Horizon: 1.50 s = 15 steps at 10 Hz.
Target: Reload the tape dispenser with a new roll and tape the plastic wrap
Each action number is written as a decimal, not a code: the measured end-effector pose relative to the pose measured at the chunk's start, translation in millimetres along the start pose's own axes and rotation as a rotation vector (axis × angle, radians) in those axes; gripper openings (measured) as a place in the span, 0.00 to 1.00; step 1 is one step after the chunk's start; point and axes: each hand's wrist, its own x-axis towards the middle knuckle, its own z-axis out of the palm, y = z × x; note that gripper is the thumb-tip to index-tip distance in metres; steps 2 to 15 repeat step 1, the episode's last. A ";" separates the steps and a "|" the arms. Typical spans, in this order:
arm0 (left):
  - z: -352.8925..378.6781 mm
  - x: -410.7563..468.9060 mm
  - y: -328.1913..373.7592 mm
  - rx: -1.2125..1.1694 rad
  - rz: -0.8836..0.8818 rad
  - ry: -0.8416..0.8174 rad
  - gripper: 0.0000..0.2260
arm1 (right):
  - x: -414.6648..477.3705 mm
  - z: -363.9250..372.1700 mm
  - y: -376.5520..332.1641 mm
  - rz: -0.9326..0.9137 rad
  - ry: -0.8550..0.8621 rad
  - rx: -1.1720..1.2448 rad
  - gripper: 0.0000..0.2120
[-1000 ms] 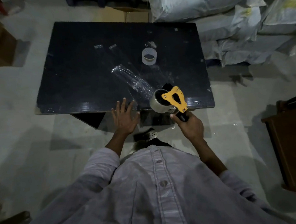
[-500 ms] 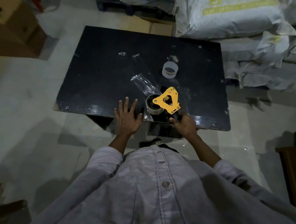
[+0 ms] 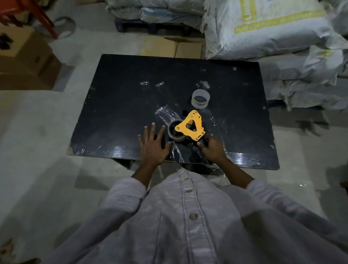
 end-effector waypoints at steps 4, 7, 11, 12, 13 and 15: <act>-1.7 4.8 5.5 -0.007 0.009 0.026 0.38 | -12.0 -17.4 -13.2 -0.009 0.088 -0.005 0.33; -1.7 4.8 5.5 -0.007 0.009 0.026 0.38 | -12.0 -17.4 -13.2 -0.009 0.088 -0.005 0.33; -1.7 4.8 5.5 -0.007 0.009 0.026 0.38 | -12.0 -17.4 -13.2 -0.009 0.088 -0.005 0.33; -1.7 4.8 5.5 -0.007 0.009 0.026 0.38 | -12.0 -17.4 -13.2 -0.009 0.088 -0.005 0.33; -1.7 4.8 5.5 -0.007 0.009 0.026 0.38 | -12.0 -17.4 -13.2 -0.009 0.088 -0.005 0.33; -1.7 4.8 5.5 -0.007 0.009 0.026 0.38 | -12.0 -17.4 -13.2 -0.009 0.088 -0.005 0.33</act>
